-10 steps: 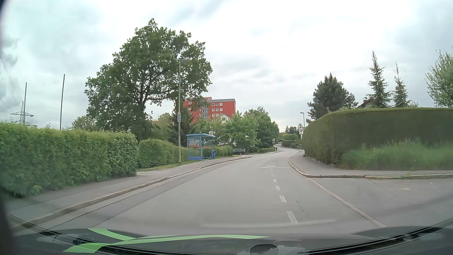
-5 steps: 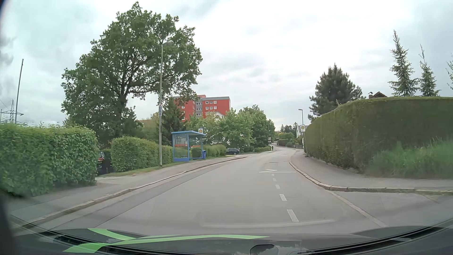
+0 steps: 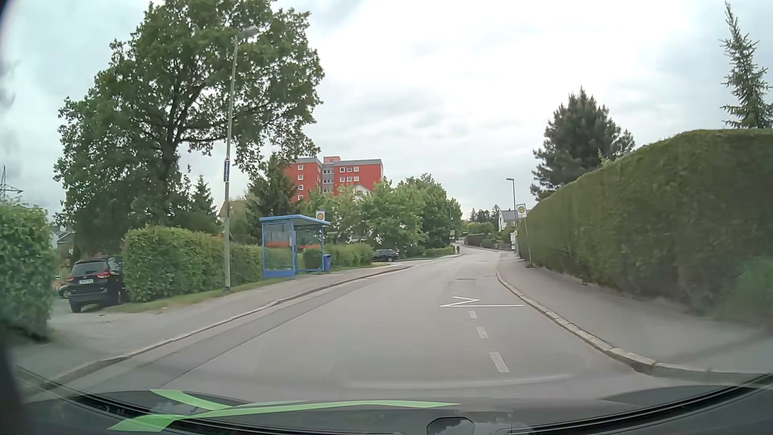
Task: Follow the waypoints while adhering to traffic rules and regulations
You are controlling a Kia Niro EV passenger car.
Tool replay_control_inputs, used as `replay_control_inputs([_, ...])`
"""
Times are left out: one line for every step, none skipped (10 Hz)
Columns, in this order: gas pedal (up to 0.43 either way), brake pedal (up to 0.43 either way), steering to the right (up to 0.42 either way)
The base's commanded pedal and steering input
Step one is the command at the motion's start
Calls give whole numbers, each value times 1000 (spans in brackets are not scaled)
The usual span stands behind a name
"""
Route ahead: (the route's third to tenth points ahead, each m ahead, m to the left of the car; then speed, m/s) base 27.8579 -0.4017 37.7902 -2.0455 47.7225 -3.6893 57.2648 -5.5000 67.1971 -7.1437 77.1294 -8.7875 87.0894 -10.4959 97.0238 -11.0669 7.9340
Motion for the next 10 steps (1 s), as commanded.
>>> replay_control_inputs([130,0,19])
replay_control_inputs([130,0,18])
replay_control_inputs([130,0,19])
replay_control_inputs([130,0,19])
replay_control_inputs([130,0,19])
replay_control_inputs([130,0,19])
replay_control_inputs([130,0,18])
replay_control_inputs([130,0,19])
replay_control_inputs([130,0,19])
replay_control_inputs([130,0,19])
